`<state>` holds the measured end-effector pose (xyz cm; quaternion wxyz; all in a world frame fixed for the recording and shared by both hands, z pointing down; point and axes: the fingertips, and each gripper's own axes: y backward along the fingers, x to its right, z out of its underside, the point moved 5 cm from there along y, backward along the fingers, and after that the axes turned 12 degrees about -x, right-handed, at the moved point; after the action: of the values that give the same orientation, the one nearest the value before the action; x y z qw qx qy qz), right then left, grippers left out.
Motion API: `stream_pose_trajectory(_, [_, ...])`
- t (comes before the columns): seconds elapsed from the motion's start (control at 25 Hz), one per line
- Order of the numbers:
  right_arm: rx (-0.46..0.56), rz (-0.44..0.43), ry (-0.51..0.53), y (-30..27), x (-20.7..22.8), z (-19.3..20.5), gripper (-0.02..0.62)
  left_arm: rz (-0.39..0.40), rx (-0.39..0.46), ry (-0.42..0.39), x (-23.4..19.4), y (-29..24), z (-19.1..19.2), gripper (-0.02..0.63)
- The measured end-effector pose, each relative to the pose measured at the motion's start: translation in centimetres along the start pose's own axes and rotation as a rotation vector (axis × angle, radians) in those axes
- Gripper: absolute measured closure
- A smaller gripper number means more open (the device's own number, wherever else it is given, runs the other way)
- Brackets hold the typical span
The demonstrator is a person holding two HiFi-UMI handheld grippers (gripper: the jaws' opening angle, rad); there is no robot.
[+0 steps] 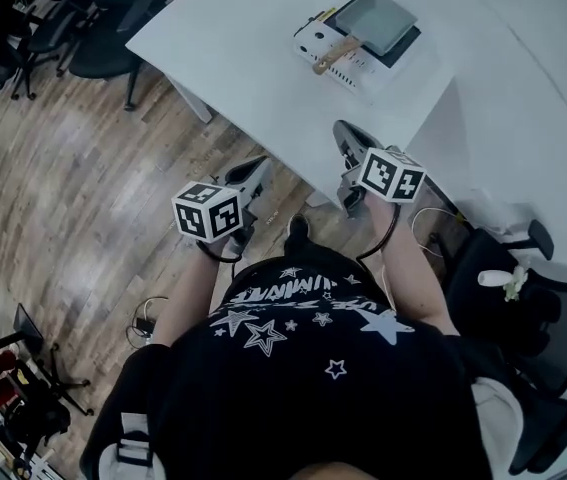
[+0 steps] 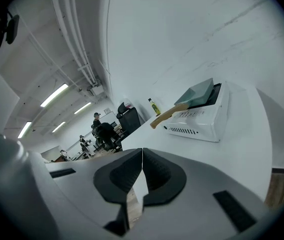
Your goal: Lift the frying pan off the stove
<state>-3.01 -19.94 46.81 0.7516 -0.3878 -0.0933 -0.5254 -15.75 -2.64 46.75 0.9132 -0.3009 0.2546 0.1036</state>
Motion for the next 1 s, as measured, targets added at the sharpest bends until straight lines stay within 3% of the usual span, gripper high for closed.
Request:
stream_pose_trajectory(0.64, [0.048, -0.048, -0.083, -1.5, 7.2, -6.1, 0.588, 0.018, -0.047, 0.005, -1.3, -8.0, -7.1, 0.595])
stream_pose_trajectory(1.0, [0.062, -0.057, -0.164, -2.1, 8.9, -6.3, 0.588, 0.033, -0.061, 0.033, -2.1, -9.8, -9.5, 0.595])
